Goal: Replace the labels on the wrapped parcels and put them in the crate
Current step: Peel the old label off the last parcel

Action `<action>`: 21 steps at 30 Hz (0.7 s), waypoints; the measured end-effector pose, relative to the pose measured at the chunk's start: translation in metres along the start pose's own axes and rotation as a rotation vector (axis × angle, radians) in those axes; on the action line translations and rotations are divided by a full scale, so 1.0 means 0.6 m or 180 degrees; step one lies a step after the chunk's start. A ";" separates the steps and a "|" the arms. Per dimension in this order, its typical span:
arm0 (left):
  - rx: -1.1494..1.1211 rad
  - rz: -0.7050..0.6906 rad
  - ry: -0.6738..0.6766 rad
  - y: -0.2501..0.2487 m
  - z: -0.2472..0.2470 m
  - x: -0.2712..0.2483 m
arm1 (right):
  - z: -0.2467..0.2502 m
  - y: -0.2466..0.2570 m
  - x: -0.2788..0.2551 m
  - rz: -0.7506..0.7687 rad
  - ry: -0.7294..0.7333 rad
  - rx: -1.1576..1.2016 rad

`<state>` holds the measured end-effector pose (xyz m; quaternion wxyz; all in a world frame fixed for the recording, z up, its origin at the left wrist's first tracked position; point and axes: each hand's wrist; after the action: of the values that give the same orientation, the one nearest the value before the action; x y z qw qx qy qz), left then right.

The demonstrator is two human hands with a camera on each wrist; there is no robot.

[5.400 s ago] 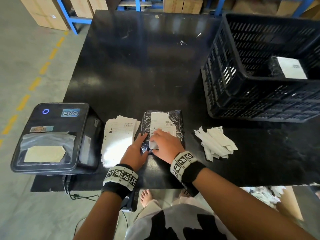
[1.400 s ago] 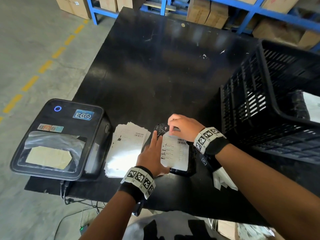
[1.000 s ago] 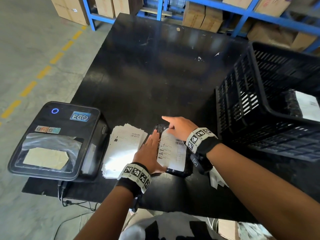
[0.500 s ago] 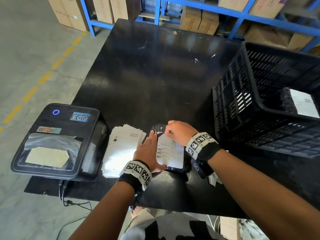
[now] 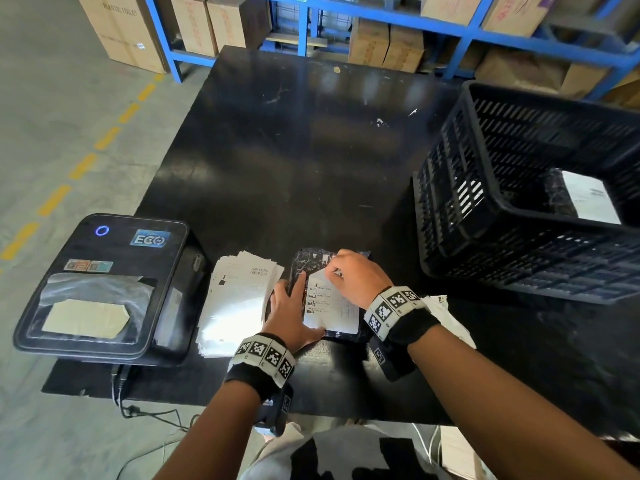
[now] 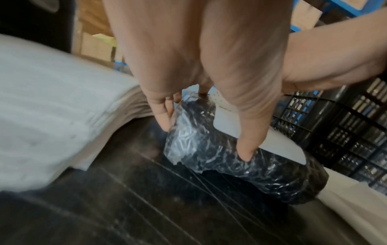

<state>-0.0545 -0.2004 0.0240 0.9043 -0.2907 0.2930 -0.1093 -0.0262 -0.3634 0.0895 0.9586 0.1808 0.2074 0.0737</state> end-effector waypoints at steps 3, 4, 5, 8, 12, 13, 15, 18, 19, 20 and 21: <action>-0.0363 -0.0029 0.0115 0.012 -0.004 -0.002 | -0.004 -0.002 -0.003 -0.0068 0.0021 0.0120; -0.0406 -0.0025 0.0128 0.013 -0.004 -0.002 | -0.008 -0.002 -0.003 -0.0101 0.0056 0.0134; -0.0413 -0.0022 0.0135 0.012 -0.005 -0.002 | -0.012 -0.001 -0.004 -0.0131 0.0074 0.0147; -0.0337 0.0002 0.0135 0.009 -0.006 0.002 | -0.025 0.003 -0.004 -0.0206 0.0000 0.0137; -0.0358 -0.0031 0.0128 0.012 -0.009 0.004 | -0.019 0.007 -0.003 -0.0210 -0.0039 0.0044; -0.0367 -0.0045 0.0106 0.013 -0.010 0.003 | -0.015 0.009 -0.003 -0.0207 -0.0037 0.0002; -0.0375 -0.0065 0.0061 0.013 -0.011 0.001 | -0.011 0.012 -0.002 -0.0192 -0.0035 -0.0075; -0.0416 -0.0070 0.0030 0.012 -0.013 0.000 | -0.008 0.016 -0.009 -0.0147 -0.0014 -0.0235; -0.0443 -0.0074 0.0031 0.012 -0.014 0.000 | -0.006 0.016 -0.012 -0.0128 -0.0007 -0.0296; -0.0467 -0.0069 0.0043 0.012 -0.015 -0.001 | -0.005 0.016 -0.016 -0.0115 0.0001 -0.0357; -0.0479 -0.0055 0.0056 0.012 -0.015 -0.002 | -0.003 0.016 -0.020 -0.0108 0.0006 -0.0417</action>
<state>-0.0608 -0.1986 0.0143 0.8763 -0.3594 0.3058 -0.0973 -0.0384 -0.3565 0.0961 0.9693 0.1141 0.2060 0.0710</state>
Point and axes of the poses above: each hand's wrist, its own x-axis towards the middle knuckle, its own z-axis out of the back of the hand, y = z × x, and after that the axes turned 11 degrees about y, right-handed
